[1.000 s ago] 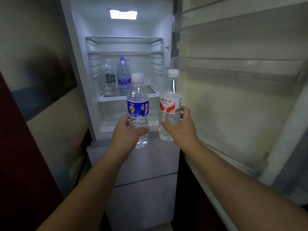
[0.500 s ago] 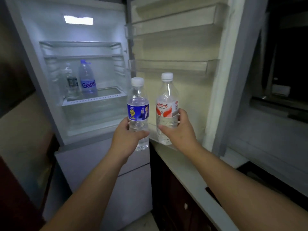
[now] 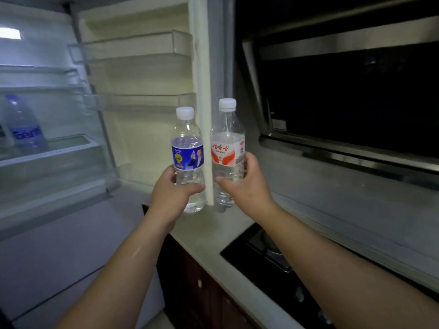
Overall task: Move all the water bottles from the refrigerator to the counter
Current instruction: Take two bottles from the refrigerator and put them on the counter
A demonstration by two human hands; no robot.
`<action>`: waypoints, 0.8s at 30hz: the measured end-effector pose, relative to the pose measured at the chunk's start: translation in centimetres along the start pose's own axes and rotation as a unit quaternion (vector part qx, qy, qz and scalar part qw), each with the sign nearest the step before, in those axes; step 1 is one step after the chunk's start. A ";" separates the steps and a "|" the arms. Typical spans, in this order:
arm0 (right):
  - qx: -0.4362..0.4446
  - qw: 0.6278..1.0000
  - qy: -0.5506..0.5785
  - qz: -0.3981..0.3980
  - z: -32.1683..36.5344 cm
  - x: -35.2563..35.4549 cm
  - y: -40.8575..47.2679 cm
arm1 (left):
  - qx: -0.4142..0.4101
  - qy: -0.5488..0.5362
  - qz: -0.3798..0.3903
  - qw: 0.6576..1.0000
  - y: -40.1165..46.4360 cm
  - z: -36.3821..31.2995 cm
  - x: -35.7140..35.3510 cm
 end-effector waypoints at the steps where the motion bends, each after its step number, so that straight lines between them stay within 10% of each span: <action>1: -0.004 1.000 -0.006 -0.009 -0.2 1.9 -0.2 | -0.001 -0.002 0.009 1.000 -0.8 -0.3 -1.5; 24: -0.036 0.972 -0.097 -0.211 -6.5 39.4 -6.5 | -0.002 -0.040 0.253 0.967 -22.0 -5.3 -33.1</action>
Point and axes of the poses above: each hand's wrist, its own y-axis towards the middle knuckle, its own x-axis out of the back of the hand, z = x × y, the point moved 4 cm from there along y, towards the middle knuckle, and after that the axes turned 10 degrees about -z, right-handed, at the moved point
